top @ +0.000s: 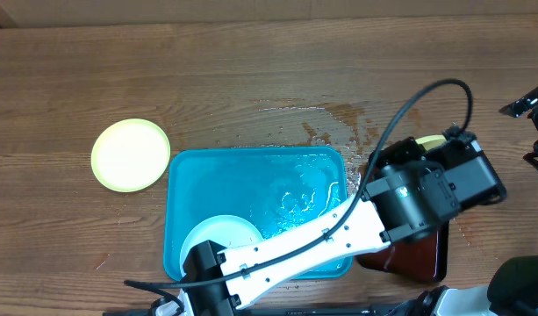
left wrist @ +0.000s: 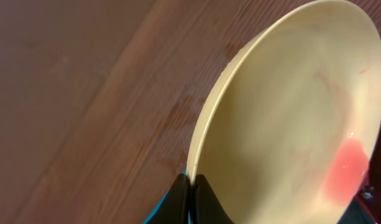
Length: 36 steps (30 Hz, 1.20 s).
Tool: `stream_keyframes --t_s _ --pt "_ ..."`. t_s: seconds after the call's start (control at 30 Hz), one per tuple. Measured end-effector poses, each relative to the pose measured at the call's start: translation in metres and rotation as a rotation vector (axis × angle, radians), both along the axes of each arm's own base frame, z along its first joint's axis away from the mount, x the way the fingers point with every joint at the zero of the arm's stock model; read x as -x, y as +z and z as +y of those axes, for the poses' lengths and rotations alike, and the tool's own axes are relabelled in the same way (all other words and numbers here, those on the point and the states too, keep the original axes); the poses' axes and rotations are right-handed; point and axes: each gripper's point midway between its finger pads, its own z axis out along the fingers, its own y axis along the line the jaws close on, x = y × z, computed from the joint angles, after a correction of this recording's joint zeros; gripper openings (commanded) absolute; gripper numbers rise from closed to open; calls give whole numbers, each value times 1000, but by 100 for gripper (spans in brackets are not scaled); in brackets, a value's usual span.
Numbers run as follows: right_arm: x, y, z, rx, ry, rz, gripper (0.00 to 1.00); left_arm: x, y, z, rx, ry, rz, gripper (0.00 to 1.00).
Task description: Clean dirty plates on tray and stack at the side
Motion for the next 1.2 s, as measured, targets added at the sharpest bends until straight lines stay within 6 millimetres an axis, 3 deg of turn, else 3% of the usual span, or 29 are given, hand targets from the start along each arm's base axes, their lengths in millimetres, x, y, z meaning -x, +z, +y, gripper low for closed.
stream_keyframes --t_s 0.83,1.2 --pt "-3 2 3 -11 23 -20 100 10 44 9 -143 77 -328 4" --pt "2 0 6 -25 26 0 100 13 54 9 -144 98 -384 4"
